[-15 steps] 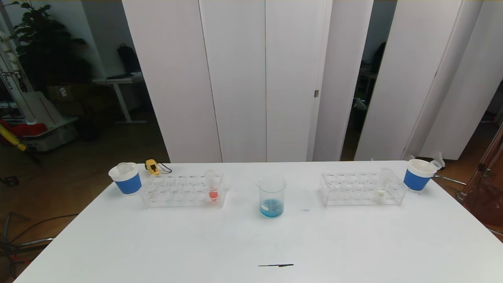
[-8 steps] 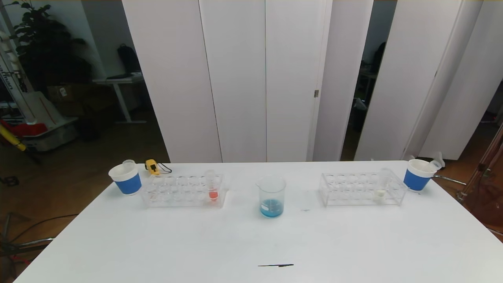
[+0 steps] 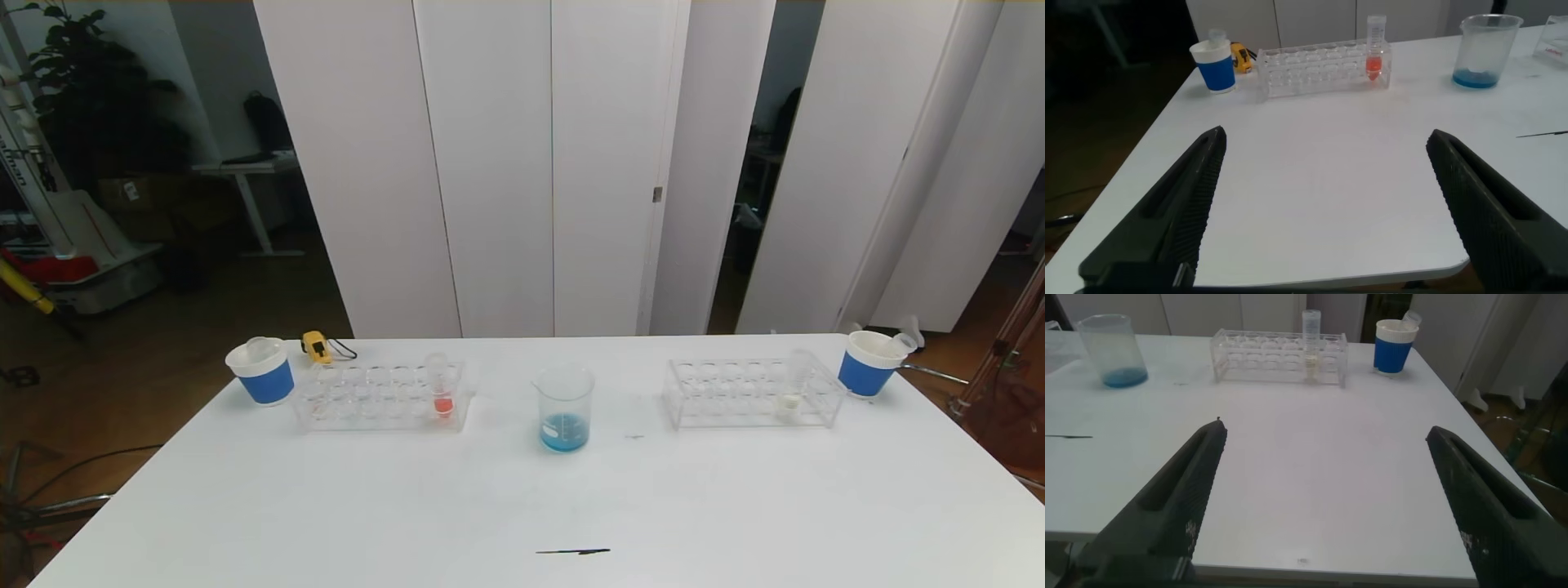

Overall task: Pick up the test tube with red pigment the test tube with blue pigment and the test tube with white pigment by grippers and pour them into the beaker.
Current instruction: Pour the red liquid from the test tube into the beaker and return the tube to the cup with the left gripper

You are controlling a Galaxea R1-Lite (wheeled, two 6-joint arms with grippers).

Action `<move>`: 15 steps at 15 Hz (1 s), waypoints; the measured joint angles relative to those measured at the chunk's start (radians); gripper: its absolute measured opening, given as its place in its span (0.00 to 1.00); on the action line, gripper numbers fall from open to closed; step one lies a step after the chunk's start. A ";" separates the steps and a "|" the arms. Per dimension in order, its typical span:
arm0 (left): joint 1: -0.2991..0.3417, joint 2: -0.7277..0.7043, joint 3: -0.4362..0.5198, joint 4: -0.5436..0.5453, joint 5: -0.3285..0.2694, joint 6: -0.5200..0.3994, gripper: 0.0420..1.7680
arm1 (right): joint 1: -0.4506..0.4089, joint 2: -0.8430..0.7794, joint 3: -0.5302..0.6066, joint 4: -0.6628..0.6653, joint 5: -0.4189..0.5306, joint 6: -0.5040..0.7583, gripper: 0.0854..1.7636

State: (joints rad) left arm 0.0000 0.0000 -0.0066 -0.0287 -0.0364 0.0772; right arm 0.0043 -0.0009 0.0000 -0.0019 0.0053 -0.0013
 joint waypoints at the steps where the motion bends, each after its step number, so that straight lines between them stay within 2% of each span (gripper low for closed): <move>1: 0.000 0.000 -0.012 0.001 -0.003 0.000 0.99 | 0.000 0.000 0.000 0.000 0.000 0.000 0.99; 4: 0.000 0.000 -0.075 0.018 -0.010 0.000 0.99 | 0.000 0.000 0.000 0.000 0.000 0.000 0.99; 9: 0.000 0.025 -0.238 0.135 -0.018 0.003 0.99 | 0.000 0.000 0.000 0.000 0.000 0.000 0.99; 13: -0.011 0.164 -0.363 0.127 -0.017 0.002 0.99 | 0.000 0.000 0.000 0.000 0.000 0.000 0.99; 15: -0.031 0.266 -0.416 0.084 -0.013 -0.002 0.99 | 0.000 0.000 0.000 0.000 0.000 0.000 0.99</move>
State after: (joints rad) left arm -0.0313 0.2655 -0.4223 0.0553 -0.0496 0.0755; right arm 0.0038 -0.0009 0.0000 -0.0017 0.0053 -0.0017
